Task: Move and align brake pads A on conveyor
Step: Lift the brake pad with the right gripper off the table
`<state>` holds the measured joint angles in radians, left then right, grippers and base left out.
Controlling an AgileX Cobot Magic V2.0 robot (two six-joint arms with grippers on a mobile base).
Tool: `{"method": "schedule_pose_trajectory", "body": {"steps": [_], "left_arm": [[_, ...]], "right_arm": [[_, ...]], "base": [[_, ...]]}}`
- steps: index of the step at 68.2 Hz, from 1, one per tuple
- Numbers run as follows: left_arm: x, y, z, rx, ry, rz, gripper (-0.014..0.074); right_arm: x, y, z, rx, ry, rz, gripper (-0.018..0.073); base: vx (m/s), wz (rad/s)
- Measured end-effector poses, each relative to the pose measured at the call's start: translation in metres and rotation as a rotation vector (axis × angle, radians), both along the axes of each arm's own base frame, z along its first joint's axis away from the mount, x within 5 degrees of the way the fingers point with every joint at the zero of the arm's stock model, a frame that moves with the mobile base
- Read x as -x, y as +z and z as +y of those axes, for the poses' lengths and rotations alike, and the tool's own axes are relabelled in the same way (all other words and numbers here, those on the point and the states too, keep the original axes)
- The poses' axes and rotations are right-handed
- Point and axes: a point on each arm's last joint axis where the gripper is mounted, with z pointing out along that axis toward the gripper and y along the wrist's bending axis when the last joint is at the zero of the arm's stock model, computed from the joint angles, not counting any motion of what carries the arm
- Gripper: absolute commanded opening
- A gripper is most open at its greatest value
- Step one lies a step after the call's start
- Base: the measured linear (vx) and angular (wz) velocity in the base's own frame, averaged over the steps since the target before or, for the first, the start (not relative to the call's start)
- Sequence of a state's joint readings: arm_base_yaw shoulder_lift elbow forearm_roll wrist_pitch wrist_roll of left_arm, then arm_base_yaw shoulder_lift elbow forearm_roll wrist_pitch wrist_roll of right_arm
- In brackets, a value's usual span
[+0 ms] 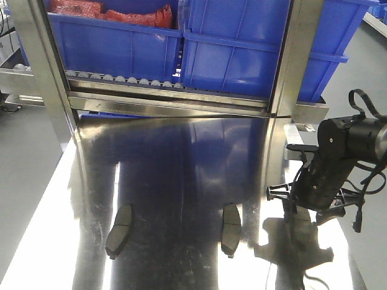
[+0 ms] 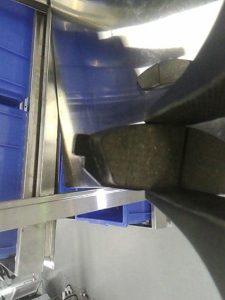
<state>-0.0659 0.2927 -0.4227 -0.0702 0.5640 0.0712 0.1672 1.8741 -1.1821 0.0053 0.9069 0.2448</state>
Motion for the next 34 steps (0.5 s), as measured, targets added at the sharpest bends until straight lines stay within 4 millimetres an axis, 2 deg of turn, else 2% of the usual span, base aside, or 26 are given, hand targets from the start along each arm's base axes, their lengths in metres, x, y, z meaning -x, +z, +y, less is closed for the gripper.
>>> {"method": "schedule_pose_trajectory", "body": {"steps": [34], "left_arm": [[0.0,0.0,0.0,0.0,0.0,0.0,-0.0006]], "right_arm": [[0.0013,-0.0001,-0.0006,0.007,0.014,0.014,0.0237]], "base": [[0.0,0.0]]}}
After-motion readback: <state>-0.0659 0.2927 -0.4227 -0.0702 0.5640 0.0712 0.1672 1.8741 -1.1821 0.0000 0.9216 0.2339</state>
